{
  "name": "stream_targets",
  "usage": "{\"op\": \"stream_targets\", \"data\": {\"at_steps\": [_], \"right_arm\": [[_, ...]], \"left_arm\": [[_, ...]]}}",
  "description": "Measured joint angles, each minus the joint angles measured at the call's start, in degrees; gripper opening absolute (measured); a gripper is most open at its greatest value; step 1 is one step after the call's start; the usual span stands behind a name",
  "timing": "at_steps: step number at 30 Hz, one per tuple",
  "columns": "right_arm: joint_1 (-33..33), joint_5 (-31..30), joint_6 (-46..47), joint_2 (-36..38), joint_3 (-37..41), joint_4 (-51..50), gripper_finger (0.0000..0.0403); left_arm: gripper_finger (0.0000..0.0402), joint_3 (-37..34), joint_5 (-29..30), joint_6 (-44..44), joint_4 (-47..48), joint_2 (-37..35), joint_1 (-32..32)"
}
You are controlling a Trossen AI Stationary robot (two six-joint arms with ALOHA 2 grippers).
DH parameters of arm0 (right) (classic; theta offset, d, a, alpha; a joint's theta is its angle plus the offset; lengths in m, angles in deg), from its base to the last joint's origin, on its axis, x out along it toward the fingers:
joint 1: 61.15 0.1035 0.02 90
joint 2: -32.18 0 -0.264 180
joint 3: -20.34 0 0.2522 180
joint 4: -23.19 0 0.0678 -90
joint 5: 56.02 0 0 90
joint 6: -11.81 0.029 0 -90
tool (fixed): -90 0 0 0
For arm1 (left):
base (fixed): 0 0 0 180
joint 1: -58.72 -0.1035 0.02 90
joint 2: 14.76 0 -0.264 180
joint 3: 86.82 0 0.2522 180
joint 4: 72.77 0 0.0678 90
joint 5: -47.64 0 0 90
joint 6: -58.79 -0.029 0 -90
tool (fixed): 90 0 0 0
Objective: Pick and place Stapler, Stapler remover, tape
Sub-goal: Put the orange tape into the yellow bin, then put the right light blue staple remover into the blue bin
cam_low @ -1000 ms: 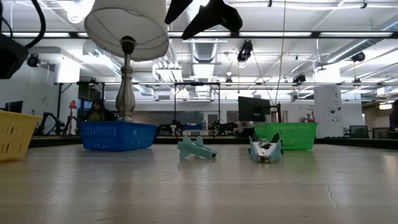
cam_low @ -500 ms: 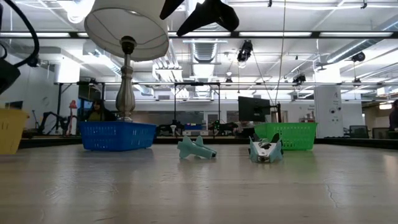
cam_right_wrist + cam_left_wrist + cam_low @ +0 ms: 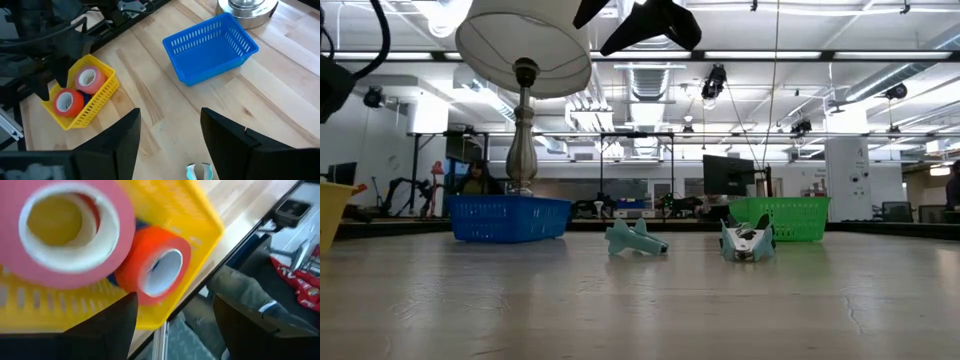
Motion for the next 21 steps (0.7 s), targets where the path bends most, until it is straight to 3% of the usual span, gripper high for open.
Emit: {"op": "stream_targets", "data": {"at_steps": [7,12,16,21], "right_arm": [[0.0,0.0,0.0,0.0,0.0,0.2,0.0203],[0.0,0.3,0.1,0.0,0.0,0.2,0.0203],[-0.2,4.6,-0.3,0.0,0.0,-0.3,0.0203],[-0.5,10.1,0.0,0.0,0.0,-5.0,0.0203]], "left_arm": [[0.0261,0.4,-0.7,1.2,0.5,-1.6,0.0],[0.0262,2.6,3.6,-1.2,0.3,-3.5,0.0],[0.0260,3.6,4.5,-2.3,0.1,-3.7,-0.1],[0.0259,3.6,15.6,-7.7,-10.2,-3.8,-1.2]]}}
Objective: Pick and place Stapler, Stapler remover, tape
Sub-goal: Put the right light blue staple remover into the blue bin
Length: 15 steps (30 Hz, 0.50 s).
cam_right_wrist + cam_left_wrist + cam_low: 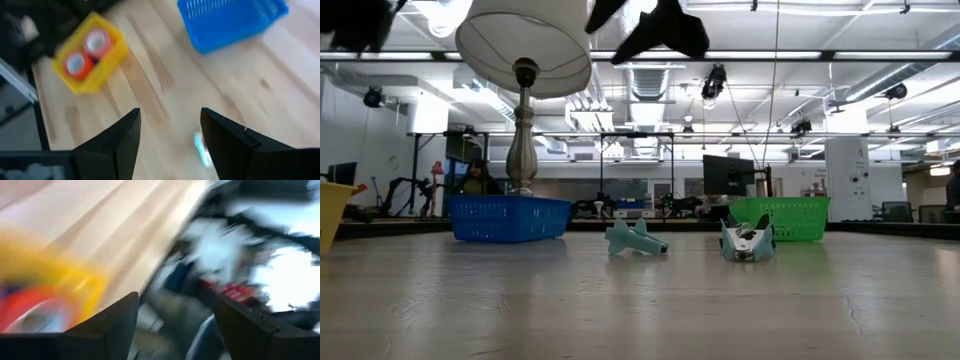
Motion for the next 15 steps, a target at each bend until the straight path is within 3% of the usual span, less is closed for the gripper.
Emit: {"op": "stream_targets", "data": {"at_steps": [5,7,11,15], "right_arm": [[0.9,3.5,0.4,0.0,0.1,-10.9,0.0203],[1.7,3.6,2.4,0.0,1.5,-13.4,0.0203],[2.3,8.9,9.3,0.0,6.3,-13.8,0.0203],[2.3,11.4,16.2,0.0,11.5,-12.9,0.0203]], "left_arm": [[0.0259,1.5,17.7,-12.4,-16.0,-0.2,-0.7],[0.0259,2.1,22.2,-16.9,-20.4,-0.2,-2.3],[0.0259,5.8,22.1,-27.7,-27.0,0.0,-6.3],[0.0259,11.3,20.2,-36.5,-26.4,0.8,-9.7]]}}
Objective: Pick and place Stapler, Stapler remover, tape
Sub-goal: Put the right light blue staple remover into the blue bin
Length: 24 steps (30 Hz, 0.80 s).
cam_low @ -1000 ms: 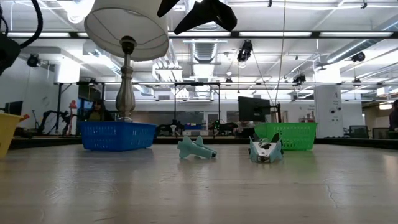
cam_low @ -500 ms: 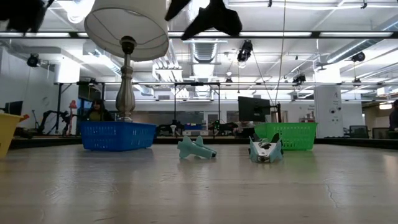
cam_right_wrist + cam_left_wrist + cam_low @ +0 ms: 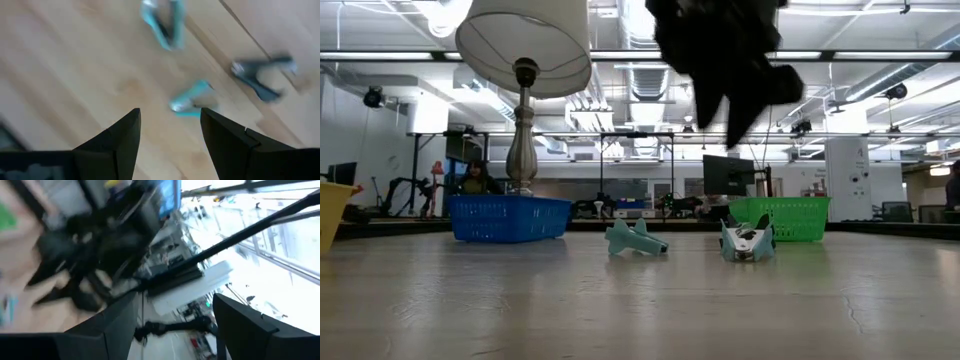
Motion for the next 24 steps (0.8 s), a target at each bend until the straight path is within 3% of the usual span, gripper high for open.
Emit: {"op": "stream_targets", "data": {"at_steps": [6,10,24], "right_arm": [[-1.0,4.1,7.7,0.1,5.7,0.1,0.0203],[-1.0,2.7,10.8,0.0,9.6,0.7,0.0202],[-2.9,9.2,19.2,0.0,18.5,14.0,0.0144]], "left_arm": [[0.0259,8.2,-2.6,-9.8,0.3,2.6,-1.8],[0.0259,11.8,-4.1,-13.8,3.8,4.4,-2.2],[0.0259,13.0,-4.4,-13.7,7.6,7.2,-3.2]]}}
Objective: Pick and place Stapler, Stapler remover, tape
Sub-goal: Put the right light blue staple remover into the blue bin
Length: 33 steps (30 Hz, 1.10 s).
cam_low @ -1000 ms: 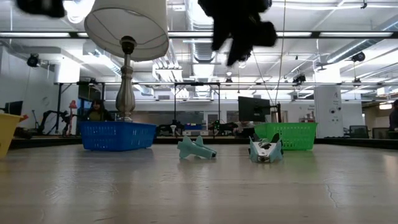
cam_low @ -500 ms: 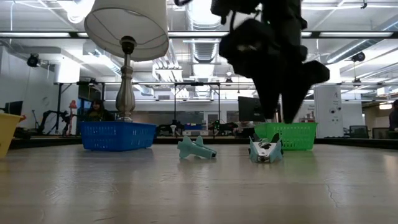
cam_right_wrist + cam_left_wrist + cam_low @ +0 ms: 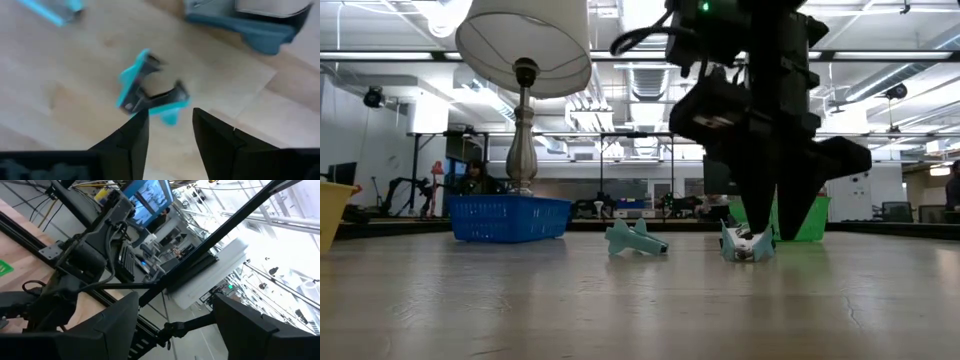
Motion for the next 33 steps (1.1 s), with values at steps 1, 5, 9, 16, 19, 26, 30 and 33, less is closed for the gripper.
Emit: {"op": "stream_targets", "data": {"at_steps": [1,5,9,16,19,26,30,33], "right_arm": [[0.0,0.0,0.1,0.0,0.2,0.1,0.0141],[0.0,-0.9,-0.8,0.0,0.3,0.9,0.0129],[-0.6,-0.9,-1.7,0.0,0.2,2.0,0.0111],[-1.0,0.2,-3.4,0.0,0.5,2.3,0.0044],[-1.1,0.2,-4.6,0.0,0.5,2.7,0.0015],[-1.1,0.1,-6.4,0.3,-1.1,3.5,0.0009],[-1.1,-2.4,-8.0,1.0,-4.8,3.7,0.0008],[-1.1,-5.5,-9.4,1.2,-8.7,3.7,0.0008]], "left_arm": [[0.0259,0.0,0.0,0.0,0.0,0.0,0.0],[0.0259,0.0,0.0,-0.1,0.0,0.0,-0.1],[0.0259,0.0,0.1,-0.1,0.0,0.0,-0.6],[0.0259,-0.1,0.1,-0.2,0.4,0.0,-1.4],[0.0259,-0.1,0.2,-0.2,1.1,0.0,-1.5],[0.0259,-0.1,0.5,-0.2,4.9,0.0,-1.5],[0.0259,-0.1,1.3,-0.1,9.6,0.0,-1.6],[0.0259,-0.2,1.6,1.4,13.9,0.0,-1.6]]}}
